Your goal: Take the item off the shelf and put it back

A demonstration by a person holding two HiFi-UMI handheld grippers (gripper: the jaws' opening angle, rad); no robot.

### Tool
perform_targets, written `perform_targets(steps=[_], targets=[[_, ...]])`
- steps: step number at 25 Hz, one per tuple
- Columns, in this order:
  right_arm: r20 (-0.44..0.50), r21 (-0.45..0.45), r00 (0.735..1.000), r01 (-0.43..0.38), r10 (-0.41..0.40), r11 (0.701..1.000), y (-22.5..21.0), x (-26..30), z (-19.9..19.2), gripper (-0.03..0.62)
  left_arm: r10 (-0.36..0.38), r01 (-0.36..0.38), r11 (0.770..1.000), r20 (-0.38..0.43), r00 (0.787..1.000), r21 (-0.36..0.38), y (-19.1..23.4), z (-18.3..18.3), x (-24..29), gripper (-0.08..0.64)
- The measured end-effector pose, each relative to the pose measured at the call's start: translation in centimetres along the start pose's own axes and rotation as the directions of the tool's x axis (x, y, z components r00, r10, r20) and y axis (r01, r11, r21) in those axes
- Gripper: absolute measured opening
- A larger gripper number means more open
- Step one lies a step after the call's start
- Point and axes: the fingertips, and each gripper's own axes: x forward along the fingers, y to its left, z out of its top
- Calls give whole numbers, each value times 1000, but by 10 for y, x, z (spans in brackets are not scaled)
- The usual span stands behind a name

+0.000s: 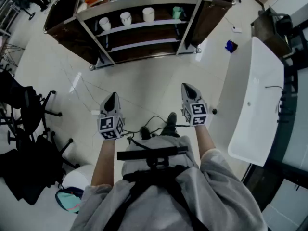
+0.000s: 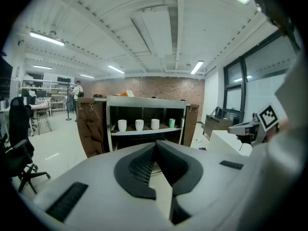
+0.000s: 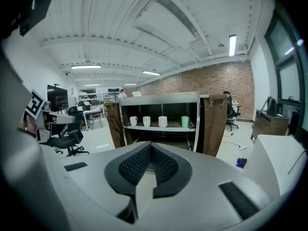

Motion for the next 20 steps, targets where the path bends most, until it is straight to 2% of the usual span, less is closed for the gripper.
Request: perform_targets(steps=[4, 7, 12, 16, 20], targets=[[48, -13, 999, 7, -7, 1000, -5, -13, 14, 8, -11, 10, 999, 31, 999, 41, -12, 14, -3, 6], [68, 1, 997, 20, -20, 1000, -11, -18, 20, 8, -25, 24, 999, 49, 998, 30, -19, 23, -1, 6], [54, 13, 999, 4, -5, 1000, -22, -21, 22, 8, -40, 38, 999, 51, 998, 27, -36, 32, 9, 6], [79, 14, 997, 2, -3, 1000, -43, -17, 32, 8, -47, 46, 999, 51, 998, 25, -54, 41, 26, 6], [58, 25, 998, -17, 15, 1000, -68, -12, 39, 8, -50, 49, 999, 68, 996, 25, -78, 56, 46, 6]])
